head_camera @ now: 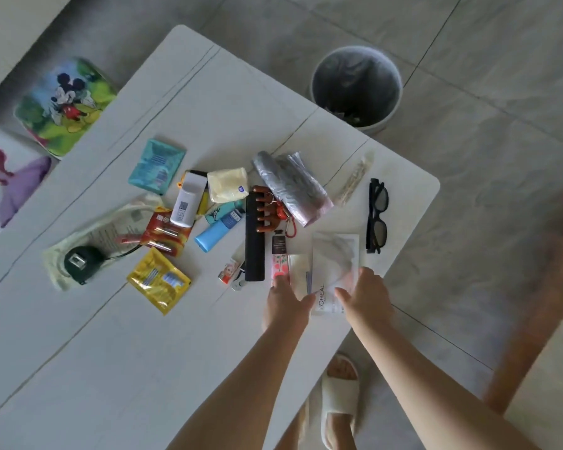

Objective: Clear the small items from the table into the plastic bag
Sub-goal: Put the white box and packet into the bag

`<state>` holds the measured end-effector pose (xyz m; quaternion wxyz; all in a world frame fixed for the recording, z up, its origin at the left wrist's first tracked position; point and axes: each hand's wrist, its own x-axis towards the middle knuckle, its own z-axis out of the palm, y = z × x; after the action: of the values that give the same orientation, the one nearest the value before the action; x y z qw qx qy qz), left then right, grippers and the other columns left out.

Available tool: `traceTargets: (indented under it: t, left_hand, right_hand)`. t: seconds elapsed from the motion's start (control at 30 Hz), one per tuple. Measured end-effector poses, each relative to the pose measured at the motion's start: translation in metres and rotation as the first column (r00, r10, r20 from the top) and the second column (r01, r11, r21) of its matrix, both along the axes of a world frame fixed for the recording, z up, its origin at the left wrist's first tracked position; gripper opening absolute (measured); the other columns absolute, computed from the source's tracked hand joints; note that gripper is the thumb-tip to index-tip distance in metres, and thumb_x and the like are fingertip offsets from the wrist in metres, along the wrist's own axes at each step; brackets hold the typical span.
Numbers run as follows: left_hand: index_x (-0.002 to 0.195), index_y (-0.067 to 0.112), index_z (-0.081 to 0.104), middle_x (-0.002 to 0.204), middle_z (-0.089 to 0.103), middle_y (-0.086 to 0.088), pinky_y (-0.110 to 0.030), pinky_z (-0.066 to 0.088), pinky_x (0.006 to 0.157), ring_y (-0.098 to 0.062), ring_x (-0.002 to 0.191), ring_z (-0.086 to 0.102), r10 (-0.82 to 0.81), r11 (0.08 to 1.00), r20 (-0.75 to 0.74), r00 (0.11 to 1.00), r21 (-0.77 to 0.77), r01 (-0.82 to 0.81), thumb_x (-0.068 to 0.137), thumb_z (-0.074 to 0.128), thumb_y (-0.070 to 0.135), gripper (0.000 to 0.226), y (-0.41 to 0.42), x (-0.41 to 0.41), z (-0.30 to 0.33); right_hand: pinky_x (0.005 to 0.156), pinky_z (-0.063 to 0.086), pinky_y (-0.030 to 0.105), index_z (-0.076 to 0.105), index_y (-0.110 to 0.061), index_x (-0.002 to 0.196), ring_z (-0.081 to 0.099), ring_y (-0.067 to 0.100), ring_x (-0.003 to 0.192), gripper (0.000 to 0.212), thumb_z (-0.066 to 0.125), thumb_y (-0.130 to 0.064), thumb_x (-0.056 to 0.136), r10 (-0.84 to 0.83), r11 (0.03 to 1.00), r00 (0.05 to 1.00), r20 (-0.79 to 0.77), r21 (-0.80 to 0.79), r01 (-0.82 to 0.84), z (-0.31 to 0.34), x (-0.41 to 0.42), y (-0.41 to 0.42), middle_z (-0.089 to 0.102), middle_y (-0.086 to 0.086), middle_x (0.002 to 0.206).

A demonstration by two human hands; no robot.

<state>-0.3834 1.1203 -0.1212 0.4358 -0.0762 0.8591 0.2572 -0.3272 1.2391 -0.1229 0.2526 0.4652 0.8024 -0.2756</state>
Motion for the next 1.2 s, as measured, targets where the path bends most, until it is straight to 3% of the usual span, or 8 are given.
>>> traceTargets:
  t: [0.2,0.37,0.43,0.6,0.8,0.9,1.07,1.2]
  left_hand:
    - [0.129,0.013,0.041,0.120,0.059,-0.005,-0.029,0.052,0.072,-0.021,0.094,0.060,-0.044,0.998,0.015,0.999,-0.054,0.044,0.085,0.063,0.034,0.054,0.002,0.002,-0.010]
    - [0.126,0.012,0.045,0.116,0.059,-0.006,-0.025,0.052,0.067,-0.019,0.091,0.061,-0.041,0.998,-0.001,0.999,-0.040,0.041,0.085,0.062,0.036,0.050,0.005,0.003,0.004]
    - [0.125,0.014,0.045,0.116,0.060,-0.005,-0.020,0.049,0.060,-0.017,0.085,0.061,-0.027,1.000,0.004,1.000,-0.009,0.027,0.086,0.061,0.035,0.047,0.010,0.004,0.018]
    - [0.122,0.014,0.047,0.114,0.059,-0.007,-0.020,0.050,0.059,-0.017,0.086,0.062,-0.012,0.993,-0.001,1.000,0.117,0.012,0.084,0.063,0.028,0.043,0.036,0.002,0.069]
    - [0.120,0.011,0.054,0.099,0.063,-0.005,-0.017,0.041,0.047,-0.007,0.064,0.057,-0.078,0.962,-0.047,0.996,0.258,0.087,0.085,0.059,0.027,0.039,0.080,0.007,0.145]
    - [0.110,0.013,0.058,0.091,0.065,-0.005,-0.025,0.052,0.054,-0.015,0.070,0.062,-0.107,0.941,-0.058,0.993,0.317,0.120,0.087,0.058,0.034,0.032,0.104,0.022,0.188]
    - [0.088,0.019,0.058,0.077,0.058,-0.001,-0.031,0.049,0.063,-0.018,0.069,0.057,-0.198,0.897,0.013,0.980,0.404,0.176,0.076,0.060,0.037,0.022,0.142,0.067,0.255]
    - [0.082,0.031,0.054,0.078,0.058,0.004,-0.032,0.048,0.069,-0.018,0.073,0.057,-0.278,0.861,0.061,0.959,0.458,0.220,0.078,0.062,0.029,0.009,0.172,0.116,0.298]
  right_hand:
    - [0.085,0.047,0.038,0.041,-0.010,0.118,0.058,0.029,0.103,0.047,0.062,-0.033,0.082,-0.218,0.976,0.974,0.060,-0.015,0.219,-0.011,0.000,-0.012,0.058,0.010,0.113]
    - [0.079,0.047,0.037,0.051,-0.011,0.098,0.057,0.030,0.097,0.016,0.050,-0.021,0.086,-0.245,0.960,0.969,-0.021,-0.141,0.240,-0.001,0.002,-0.007,0.060,0.009,0.098]
    - [0.069,0.045,0.034,0.049,-0.013,0.086,0.057,0.026,0.084,0.000,0.049,-0.013,0.086,-0.360,0.915,0.924,-0.131,-0.241,0.323,0.015,0.005,-0.001,0.057,0.005,0.085]
    - [0.050,0.032,0.022,0.045,-0.013,0.081,0.044,0.014,0.062,0.009,0.051,-0.008,0.086,-0.540,0.828,0.791,-0.286,-0.347,0.440,0.073,0.019,0.022,0.044,-0.004,0.068]
    - [0.061,0.045,0.029,0.050,-0.022,0.099,0.054,0.015,0.073,0.024,0.055,-0.006,0.082,-0.655,0.753,0.642,-0.397,-0.405,0.518,0.142,0.054,0.053,0.056,-0.004,0.083]
    - [0.065,0.048,0.030,0.052,-0.027,0.106,0.058,0.012,0.079,0.032,0.056,-0.005,0.084,-0.706,0.709,0.563,-0.431,-0.442,0.550,0.182,0.082,0.069,0.060,-0.005,0.089]
    - [0.077,0.052,0.039,0.057,-0.024,0.110,0.061,0.023,0.080,0.035,0.054,0.000,0.084,-0.791,0.607,0.412,-0.453,-0.493,0.623,0.242,0.144,0.093,0.064,-0.001,0.085]
    - [0.061,0.046,0.021,0.057,-0.012,0.104,0.056,0.022,0.071,0.030,0.050,0.008,0.083,-0.805,0.559,0.294,-0.516,-0.490,0.669,0.286,0.202,0.115,0.061,0.001,0.074]
